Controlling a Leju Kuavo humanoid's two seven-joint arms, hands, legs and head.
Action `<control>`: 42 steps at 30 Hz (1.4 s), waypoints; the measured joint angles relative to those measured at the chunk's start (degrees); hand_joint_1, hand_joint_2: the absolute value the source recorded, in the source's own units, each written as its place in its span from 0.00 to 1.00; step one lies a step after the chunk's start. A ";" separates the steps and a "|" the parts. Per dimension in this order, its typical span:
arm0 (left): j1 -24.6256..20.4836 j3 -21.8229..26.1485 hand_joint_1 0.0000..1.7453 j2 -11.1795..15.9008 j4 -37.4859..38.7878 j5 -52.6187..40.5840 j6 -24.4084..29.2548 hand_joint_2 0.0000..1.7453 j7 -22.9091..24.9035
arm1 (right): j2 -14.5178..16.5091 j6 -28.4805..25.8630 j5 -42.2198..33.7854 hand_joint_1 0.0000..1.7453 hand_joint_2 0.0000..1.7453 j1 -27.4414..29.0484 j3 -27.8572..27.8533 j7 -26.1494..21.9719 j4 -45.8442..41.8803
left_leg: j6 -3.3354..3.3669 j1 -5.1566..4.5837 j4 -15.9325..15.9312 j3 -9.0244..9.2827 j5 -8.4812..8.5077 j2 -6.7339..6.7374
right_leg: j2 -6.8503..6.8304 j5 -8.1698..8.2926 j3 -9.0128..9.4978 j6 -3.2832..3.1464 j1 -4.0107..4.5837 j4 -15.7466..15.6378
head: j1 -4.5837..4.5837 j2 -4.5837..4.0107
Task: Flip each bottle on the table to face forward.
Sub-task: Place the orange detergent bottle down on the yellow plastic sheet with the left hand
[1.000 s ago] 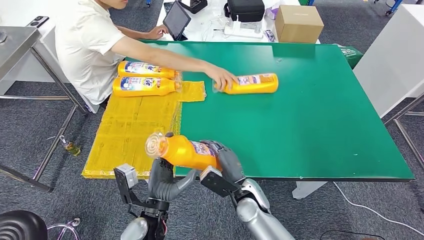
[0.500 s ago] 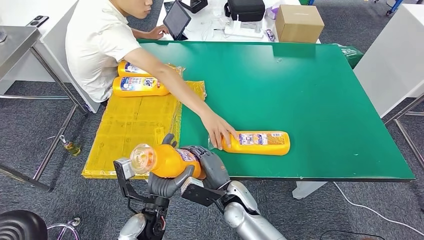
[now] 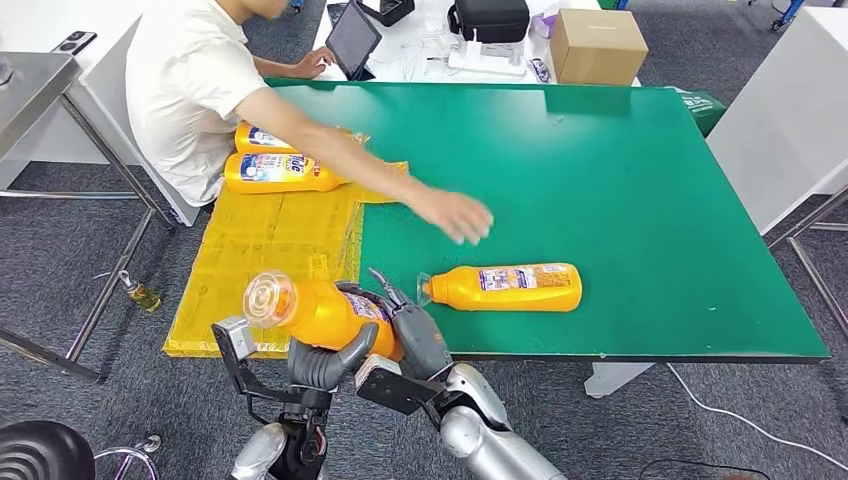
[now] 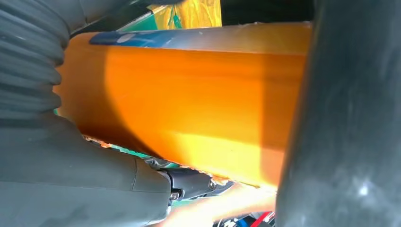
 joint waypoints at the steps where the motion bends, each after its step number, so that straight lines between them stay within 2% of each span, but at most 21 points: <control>1: 0.01 0.05 1.00 0.00 -0.13 -0.07 0.10 1.00 -0.04 | 0.01 -0.10 0.07 0.00 1.00 0.02 0.10 0.01 0.00 | 0.00 0.00 0.00 0.00 0.00 0.00 | 0.00 0.00 0.00 0.00 0.00 0.00 | -0.01 0.00; 5: 0.06 0.19 1.00 -0.01 -0.38 -0.53 0.56 1.00 -0.49 | 0.01 -0.58 0.58 0.00 0.00 0.09 0.35 0.02 0.00 | 0.00 0.00 0.00 -0.01 0.00 0.00 | 0.00 0.00 0.00 0.00 0.00 0.00 | 0.01 0.00; 9: 0.35 1.03 1.00 -0.27 -1.41 -1.61 4.16 1.00 -1.87 | 0.03 -4.28 3.06 0.00 0.00 1.04 0.63 -0.57 -0.02 | 0.00 0.00 0.00 -0.02 0.00 -0.01 | 0.00 0.00 0.00 0.00 0.00 0.00 | 0.01 0.00; 12: 0.16 3.08 1.00 -0.34 -1.85 -6.68 13.54 1.00 -3.06 | 0.10 -10.97 6.25 0.00 0.00 2.95 0.92 -1.87 -0.10 | 0.00 0.01 0.00 -0.04 0.00 -0.04 | 0.00 0.00 -0.04 0.00 0.01 0.00 | 0.00 0.00; 14: -0.62 4.97 1.00 -0.05 -0.65 -18.20 21.87 1.00 -4.90 | 0.45 -15.81 9.94 0.00 0.00 4.53 0.42 -3.56 -0.61 | -0.02 0.03 0.00 -0.06 0.01 -0.04 | 0.00 0.00 -0.07 0.00 0.02 0.01 | 0.01 0.00; 17: -2.45 11.43 1.00 -0.26 2.71 -49.85 27.96 1.00 -6.39 | 2.68 -18.87 19.46 0.00 0.00 7.89 -3.85 -8.46 -3.04 | -0.04 0.07 0.00 -0.07 0.02 -0.03 | 0.00 -0.01 -0.08 -0.01 0.05 0.03 | 0.00 0.00; 19: -3.70 17.47 1.00 -0.70 4.84 -70.10 28.60 1.00 -4.80 | 5.05 -19.11 24.78 0.00 0.00 10.37 -8.64 -10.96 -5.58 | -0.05 0.07 0.00 -0.06 0.03 -0.03 | 0.00 -0.01 -0.09 -0.02 0.05 0.04 | -0.01 0.00; 20: -4.39 20.03 1.00 -0.73 6.05 -76.68 28.73 1.00 -3.17 | 5.98 -19.15 26.20 0.00 0.00 11.39 -10.92 -11.49 -7.02 | -0.05 0.07 0.00 -0.06 0.03 -0.03 | 0.00 -0.01 -0.09 -0.02 0.05 0.04 | 0.00 0.00; 22: -5.98 23.51 1.00 -0.21 9.16 -83.65 28.82 1.00 1.27 | 7.20 -19.29 27.20 0.00 0.00 12.89 -14.62 -11.80 -9.92 | -0.08 0.06 0.00 -0.05 0.05 -0.03 | 0.00 -0.01 -0.11 -0.03 0.04 0.04 | 0.01 0.00; 25: -9.27 25.05 1.00 1.42 15.19 -88.53 27.35 1.00 7.72 | 7.90 -19.59 26.51 0.00 0.00 13.88 -17.44 -11.93 -12.31 | -0.09 0.05 0.00 -0.07 0.14 -0.04 | -0.02 0.02 -0.12 -0.04 0.03 0.03 | 0.04 0.00; 29: -14.11 24.44 1.00 3.57 24.10 -93.40 23.00 1.00 12.59 | 8.09 -19.62 23.96 0.00 0.00 14.04 -18.34 -11.93 -12.52 | -0.09 0.05 0.00 -0.10 0.20 -0.06 | -0.03 0.06 -0.12 -0.03 0.02 0.04 | 0.02 0.00; 32: -18.47 23.05 1.00 4.81 31.32 -94.37 19.07 1.00 14.02 | 8.08 -19.63 21.05 0.00 0.00 13.89 -18.33 -11.87 -12.29 | -0.08 0.05 0.00 -0.12 0.24 -0.11 | -0.08 0.06 -0.08 -0.03 0.03 0.05 | 0.02 0.00; 35: -23.49 22.41 0.99 5.54 38.27 -90.85 15.38 1.00 12.58 | 8.03 -19.62 18.35 0.00 0.00 13.57 -17.90 -11.82 -11.78 | -0.09 0.05 -0.01 -0.05 0.24 -0.17 | -0.13 0.05 0.06 -0.03 0.03 0.07 | 0.02 0.00; 36: -24.76 22.40 0.96 5.68 39.86 -89.24 14.51 1.00 11.78 | 8.00 -19.61 17.76 0.00 0.00 13.48 -17.76 -11.81 -11.62 | -0.10 0.05 -0.01 -0.01 0.24 -0.18 | -0.13 0.04 0.10 -0.03 0.03 0.08 | 0.01 0.00; 37: -25.90 22.40 0.89 5.79 41.31 -87.66 13.74 1.00 11.05 | 7.97 -19.61 17.23 0.00 0.00 13.40 -17.63 -11.81 -11.42 | -0.10 0.05 -0.01 0.04 0.24 -0.18 | -0.14 0.03 0.14 -0.04 0.03 0.08 | 0.01 0.00; 38: -26.88 22.40 0.70 5.89 42.57 -86.20 12.93 1.00 10.41 | 7.94 -19.61 16.78 0.00 0.00 13.31 -17.49 -11.81 -11.21 | -0.10 0.05 -0.02 0.09 0.24 -0.20 | -0.17 0.02 0.19 -0.05 0.03 0.08 | 0.01 0.00; 40: -28.54 22.40 0.25 6.05 44.59 -84.01 11.11 1.00 9.69 | 7.86 -19.62 15.95 0.00 0.00 13.09 -17.12 -11.81 -10.73 | -0.10 0.05 -0.02 0.20 0.24 -0.30 | -0.27 -0.01 0.33 -0.06 0.03 0.08 | 0.01 0.00; 41: -29.25 22.40 0.06 6.13 45.41 -83.28 10.12 1.00 9.52 | 7.81 -19.62 15.55 0.00 0.00 12.97 -16.93 -11.82 -10.48 | -0.10 0.05 -0.02 0.25 0.25 -0.35 | -0.32 -0.02 0.39 -0.06 0.03 0.08 | 0.02 0.00; 42: -29.86 22.40 0.00 6.20 46.17 -82.71 9.16 1.00 9.42 | 7.78 -19.62 15.22 0.00 0.00 12.86 -16.73 -11.81 -10.22 | -0.10 0.05 -0.03 0.29 0.25 -0.38 | -0.34 -0.03 0.45 -0.07 0.03 0.08 | 0.02 0.00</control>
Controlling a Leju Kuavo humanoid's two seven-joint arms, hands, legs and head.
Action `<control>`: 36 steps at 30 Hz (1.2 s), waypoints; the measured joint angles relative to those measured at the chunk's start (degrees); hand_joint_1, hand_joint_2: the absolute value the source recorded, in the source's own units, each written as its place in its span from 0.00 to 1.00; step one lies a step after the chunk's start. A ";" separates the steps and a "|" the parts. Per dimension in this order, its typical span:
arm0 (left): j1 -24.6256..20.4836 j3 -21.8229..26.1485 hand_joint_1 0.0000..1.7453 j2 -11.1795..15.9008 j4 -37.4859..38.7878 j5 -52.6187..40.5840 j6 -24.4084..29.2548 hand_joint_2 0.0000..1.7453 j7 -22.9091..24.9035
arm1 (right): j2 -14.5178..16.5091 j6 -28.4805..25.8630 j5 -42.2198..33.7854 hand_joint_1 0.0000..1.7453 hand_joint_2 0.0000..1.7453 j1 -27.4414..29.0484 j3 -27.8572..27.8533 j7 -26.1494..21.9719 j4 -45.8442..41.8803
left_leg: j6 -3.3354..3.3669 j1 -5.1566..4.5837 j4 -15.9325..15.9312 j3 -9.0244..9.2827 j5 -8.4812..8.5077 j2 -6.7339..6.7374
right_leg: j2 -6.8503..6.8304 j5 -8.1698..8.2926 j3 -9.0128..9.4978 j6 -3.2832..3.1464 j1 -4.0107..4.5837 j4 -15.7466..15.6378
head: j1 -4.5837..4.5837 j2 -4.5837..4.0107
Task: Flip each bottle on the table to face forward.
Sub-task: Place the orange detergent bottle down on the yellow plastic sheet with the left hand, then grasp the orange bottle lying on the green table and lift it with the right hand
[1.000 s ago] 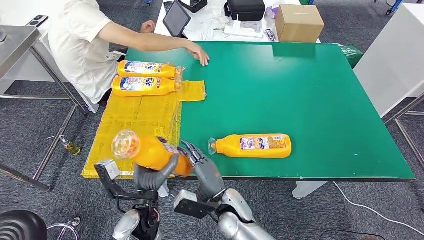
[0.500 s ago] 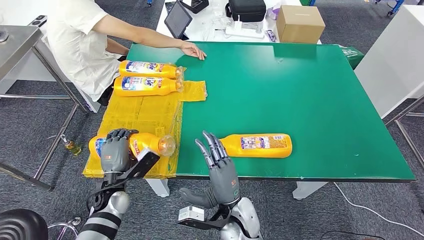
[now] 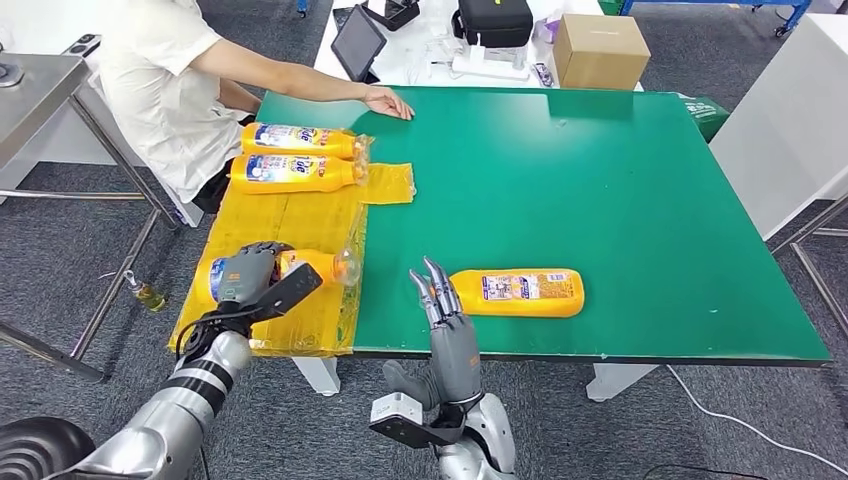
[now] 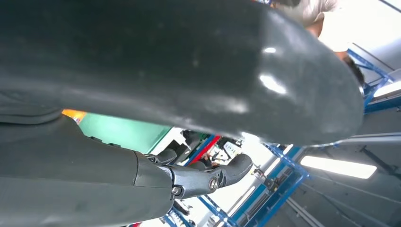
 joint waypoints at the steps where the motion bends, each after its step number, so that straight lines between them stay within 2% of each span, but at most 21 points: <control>1: -0.54 -0.01 0.00 0.05 0.69 0.36 -0.87 1.00 -0.06 | -0.04 0.01 -0.29 0.00 0.00 -0.12 0.20 0.01 0.25 | 0.00 0.00 0.00 0.04 0.00 -0.02 | -0.01 0.00 0.04 0.00 0.00 0.00 | 0.01 0.00; 7: -2.31 -0.57 0.00 0.10 3.44 1.16 -5.54 1.00 -0.13 | -0.27 -0.01 -1.45 0.00 0.00 -0.63 1.34 0.29 1.54 | 0.00 -0.03 0.00 0.11 0.01 0.01 | 0.00 0.05 0.07 0.02 -0.02 0.00 | 0.00 0.00; 12: -2.64 -3.04 0.00 0.47 4.05 -0.46 -9.68 1.00 -0.05 | -0.32 0.00 -2.02 0.00 0.00 -1.03 1.81 0.51 2.37 | 0.00 -0.03 0.00 0.10 0.00 -0.01 | -0.01 0.03 0.08 0.02 -0.02 0.00 | -0.01 0.00; 18: -3.08 -7.77 0.00 1.14 4.09 -3.53 -10.24 1.00 0.73 | -0.38 0.00 -1.70 0.00 0.00 -1.50 2.12 0.54 3.27 | 0.00 -0.02 0.00 0.10 0.00 -0.12 | -0.06 -0.04 0.13 0.01 -0.02 0.00 | 0.00 0.00; 22: -2.35 -9.86 0.00 1.42 3.11 -1.67 -10.28 1.00 -1.82 | -0.38 -0.01 -0.06 0.00 0.00 -1.46 1.93 0.33 3.65 | 0.00 -0.03 0.00 0.11 0.01 -0.13 | -0.06 -0.03 0.15 0.02 -0.03 0.00 | -0.01 0.00; 25: 0.88 -11.56 0.00 1.87 -1.77 3.32 -12.83 1.00 -6.46 | -0.38 0.00 0.81 0.00 0.00 -1.14 1.23 -0.02 3.89 | 0.00 -0.05 0.00 0.10 0.00 -0.12 | -0.06 -0.02 0.15 0.02 -0.04 0.00 | -0.01 0.00; 28: 6.91 -13.94 0.00 2.71 -11.36 10.53 -14.57 1.00 -9.44 | -0.40 -0.01 1.71 0.00 0.00 -0.53 0.21 -0.08 3.92 | -0.03 -0.05 0.01 0.06 -0.04 -0.08 | -0.03 -0.03 0.05 0.02 -0.04 0.00 | 0.00 0.00; 32: 15.97 -16.59 0.00 3.19 -25.79 20.01 -12.80 1.00 -12.93 | -0.47 -0.02 2.38 0.00 0.00 0.37 -1.08 -0.11 3.86 | -0.05 -0.04 0.01 -0.21 -0.07 0.01 | -0.02 -0.03 -0.30 0.01 -0.03 0.00 | 0.00 0.00; 36: 22.70 -18.26 0.00 3.03 -38.06 24.83 -9.65 1.00 -14.55 | -0.47 -0.02 3.60 0.00 0.00 1.21 -2.46 -0.12 3.53 | -0.05 -0.03 0.01 -0.39 -0.08 0.06 | -0.02 -0.03 -0.49 0.01 -0.03 -0.01 | 0.00 0.00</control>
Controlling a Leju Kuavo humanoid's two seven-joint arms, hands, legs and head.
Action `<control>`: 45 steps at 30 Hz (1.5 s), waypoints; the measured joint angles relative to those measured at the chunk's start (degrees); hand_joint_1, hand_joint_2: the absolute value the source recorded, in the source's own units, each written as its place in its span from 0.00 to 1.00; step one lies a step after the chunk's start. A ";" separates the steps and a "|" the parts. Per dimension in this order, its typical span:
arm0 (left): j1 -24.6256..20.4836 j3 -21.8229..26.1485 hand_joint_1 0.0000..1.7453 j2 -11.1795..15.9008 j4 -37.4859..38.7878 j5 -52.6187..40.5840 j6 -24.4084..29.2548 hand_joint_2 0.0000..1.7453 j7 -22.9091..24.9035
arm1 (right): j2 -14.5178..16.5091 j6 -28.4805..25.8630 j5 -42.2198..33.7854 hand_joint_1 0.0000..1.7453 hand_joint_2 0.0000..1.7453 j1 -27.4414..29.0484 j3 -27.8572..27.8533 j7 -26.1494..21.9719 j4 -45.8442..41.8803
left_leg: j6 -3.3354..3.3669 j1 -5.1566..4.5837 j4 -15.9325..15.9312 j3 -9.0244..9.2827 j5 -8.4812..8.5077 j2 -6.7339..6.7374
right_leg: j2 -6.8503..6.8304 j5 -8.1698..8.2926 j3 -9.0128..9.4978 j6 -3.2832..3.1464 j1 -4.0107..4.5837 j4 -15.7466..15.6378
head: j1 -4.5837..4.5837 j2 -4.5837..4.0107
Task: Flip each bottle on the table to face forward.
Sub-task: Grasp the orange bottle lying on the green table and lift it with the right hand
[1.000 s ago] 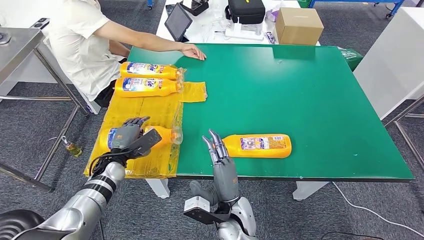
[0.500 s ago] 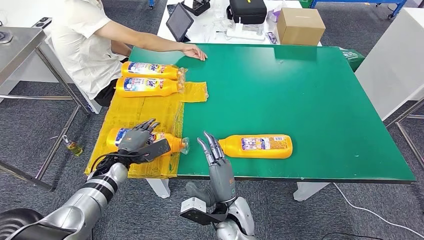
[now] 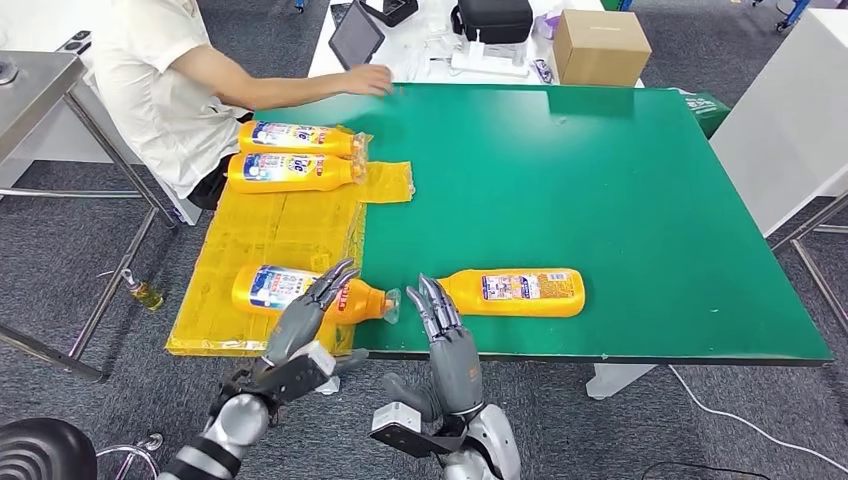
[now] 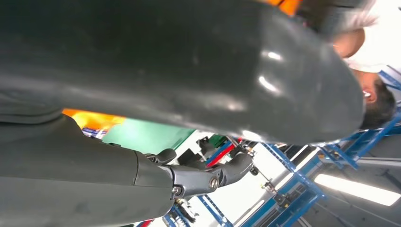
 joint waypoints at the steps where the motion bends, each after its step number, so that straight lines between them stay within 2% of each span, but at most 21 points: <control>1: 1.02 -0.33 0.00 -0.05 -2.00 0.21 0.53 1.00 -0.16 | 0.00 0.00 0.16 0.00 0.00 0.14 -0.26 0.00 -0.09 | 0.00 0.00 0.00 -0.03 0.00 0.01 | 0.00 0.00 -0.03 0.00 0.00 0.00 | 0.01 0.00; 6: 2.23 -0.77 0.00 -0.10 -4.48 0.28 1.00 1.00 -0.33 | 0.00 0.00 0.30 0.00 0.00 0.27 -0.56 0.00 -0.18 | 0.00 0.01 0.00 -0.06 0.00 0.01 | 0.00 0.00 -0.06 0.00 0.00 0.00 | 0.02 0.00; 8: 3.50 -1.26 0.00 -0.20 -7.10 -0.72 3.81 1.00 -0.65 | -0.01 0.00 1.63 0.00 0.00 0.38 -1.10 0.52 -0.37 | 0.00 0.01 0.00 -0.06 0.00 0.04 | 0.00 0.00 -0.06 0.00 0.00 0.00 | 0.01 0.00; 10: 5.40 -1.98 0.00 -0.80 -10.64 -0.78 8.47 1.00 -1.01 | -0.44 0.00 8.50 0.00 0.50 0.33 -2.57 4.82 -0.63 | 0.00 0.00 0.00 -0.06 0.00 0.05 | 0.00 0.01 -0.06 0.00 0.00 -0.01 | 0.01 0.00; 12: 6.79 -2.29 0.00 -1.86 -12.37 1.93 10.54 1.00 -1.09 | -1.93 0.00 18.83 0.00 1.00 -0.26 -4.36 12.31 -0.72 | 0.01 -0.03 0.00 -0.07 0.01 0.03 | -0.01 0.02 -0.05 0.01 -0.03 -0.02 | -0.01 0.00; 14: 7.77 -2.31 0.00 -3.01 -12.97 5.27 11.18 1.00 -1.40 | -4.35 -0.01 26.70 0.00 1.00 -1.45 -6.53 18.26 -0.71 | 0.02 -0.08 0.01 -0.09 0.01 0.00 | -0.01 0.04 -0.04 0.04 -0.07 -0.03 | -0.01 0.00; 16: 8.44 -2.34 0.00 -4.04 -13.17 7.53 12.16 1.00 -1.98 | -6.83 -0.02 31.12 0.00 1.00 -3.15 -9.28 21.40 -0.58 | 0.07 -0.14 0.02 -0.12 0.04 -0.01 | -0.01 0.07 -0.04 0.08 -0.14 -0.04 | 0.00 0.00; 21: 8.91 -3.21 0.00 -5.16 -13.19 10.07 13.25 1.00 -3.27 | -11.38 -0.02 36.58 0.00 1.00 -7.96 -14.54 24.41 0.73 | 0.11 -0.17 0.03 -0.11 0.07 0.03 | -0.01 0.14 -0.05 0.13 -0.17 -0.04 | -0.02 0.00; 28: 8.63 -4.28 0.00 -5.43 -13.18 10.91 13.97 1.00 -4.10 | -15.34 -0.02 39.19 0.00 1.00 -12.50 -16.15 26.83 2.88 | 0.10 -0.13 0.02 -0.11 0.07 0.05 | 0.00 0.13 -0.07 0.13 -0.13 -0.02 | -0.03 0.00; 32: 8.21 -4.71 0.00 -5.45 -13.14 11.30 14.05 1.00 -4.16 | -16.69 -0.02 38.23 0.00 1.00 -14.27 -16.22 26.63 4.98 | 0.11 -0.15 0.02 -0.13 0.07 0.05 | -0.01 0.13 -0.07 0.13 -0.14 -0.02 | -0.02 0.00; 45: 7.90 -6.21 0.00 -5.45 -13.10 12.07 12.58 1.00 -4.32 | -17.91 -0.02 30.44 0.00 1.00 -16.48 -16.11 18.98 12.48 | 0.11 -0.14 0.02 -0.11 0.07 0.08 | 0.00 0.13 -0.06 0.13 -0.14 -0.02 | -0.03 0.00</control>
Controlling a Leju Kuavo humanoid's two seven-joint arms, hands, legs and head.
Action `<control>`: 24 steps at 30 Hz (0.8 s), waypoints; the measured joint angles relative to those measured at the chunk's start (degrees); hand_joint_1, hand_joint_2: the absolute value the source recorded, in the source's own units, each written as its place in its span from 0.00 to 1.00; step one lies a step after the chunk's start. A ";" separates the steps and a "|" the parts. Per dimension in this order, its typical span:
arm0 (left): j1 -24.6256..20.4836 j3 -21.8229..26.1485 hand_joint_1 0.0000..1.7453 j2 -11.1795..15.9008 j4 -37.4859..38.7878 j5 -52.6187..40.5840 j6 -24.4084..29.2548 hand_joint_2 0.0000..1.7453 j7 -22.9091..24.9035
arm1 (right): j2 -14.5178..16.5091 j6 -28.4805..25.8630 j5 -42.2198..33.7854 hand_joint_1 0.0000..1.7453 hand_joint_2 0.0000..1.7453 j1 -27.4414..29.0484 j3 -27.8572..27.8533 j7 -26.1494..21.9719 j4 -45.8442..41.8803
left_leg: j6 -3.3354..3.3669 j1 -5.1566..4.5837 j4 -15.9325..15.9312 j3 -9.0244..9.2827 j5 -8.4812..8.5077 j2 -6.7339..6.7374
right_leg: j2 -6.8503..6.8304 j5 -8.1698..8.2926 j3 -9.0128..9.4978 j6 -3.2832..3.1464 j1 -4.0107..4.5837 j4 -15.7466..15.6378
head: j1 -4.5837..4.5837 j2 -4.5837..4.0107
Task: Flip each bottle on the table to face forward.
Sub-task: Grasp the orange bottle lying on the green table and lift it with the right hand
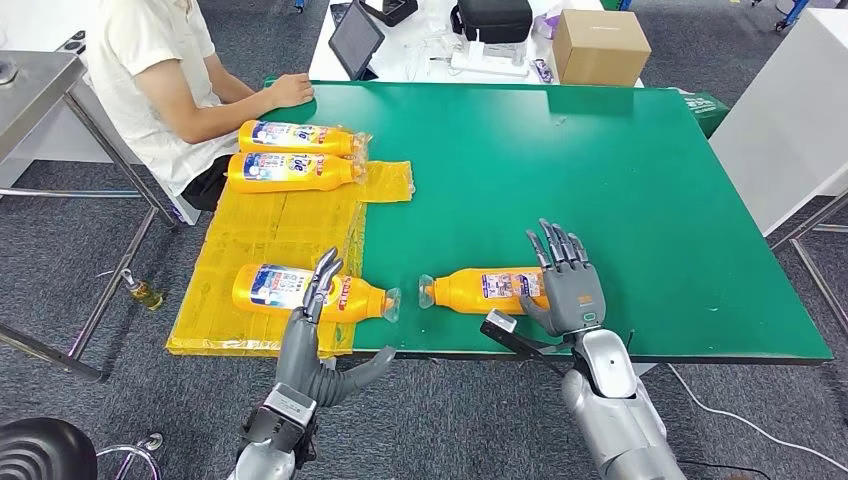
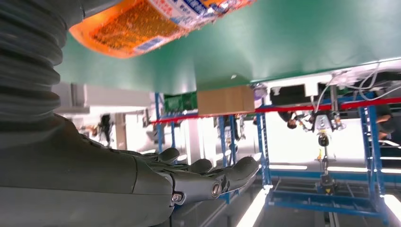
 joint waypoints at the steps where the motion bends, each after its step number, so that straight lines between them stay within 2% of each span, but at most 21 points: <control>1: -0.01 -0.16 0.00 0.00 -0.01 0.13 -0.16 1.00 -0.03 | 0.00 0.00 -1.20 0.00 1.00 -0.22 0.10 -1.04 0.89 | 0.00 0.00 0.00 0.00 0.00 0.00 | 0.00 0.00 0.00 0.00 0.00 0.00 | 0.00 0.00; 3: -0.04 -0.58 0.00 0.01 -0.04 0.44 -0.65 1.00 -0.08 | -0.08 0.00 -2.81 0.00 1.00 -0.54 0.47 -2.32 2.81 | 0.02 -0.01 0.00 0.00 0.01 -0.01 | 0.00 0.00 0.00 0.00 -0.01 0.00 | 0.00 0.00; 9: -0.08 -1.51 0.00 0.04 -0.08 0.86 -1.54 1.00 -0.10 | -0.73 0.00 -3.21 0.00 1.00 -0.72 1.63 -1.91 6.19 | 0.05 -0.01 0.00 -0.03 0.04 -0.03 | -0.01 0.01 0.00 0.01 -0.01 0.00 | 0.00 0.00; 24: -0.13 -2.21 0.00 0.04 -0.08 0.96 -1.59 1.00 -0.06 | -1.36 0.00 -2.56 0.00 1.00 -0.84 2.01 -1.22 8.50 | 0.05 -0.01 0.00 -0.04 0.03 -0.03 | -0.01 0.00 0.00 0.01 -0.01 0.00 | -0.01 0.00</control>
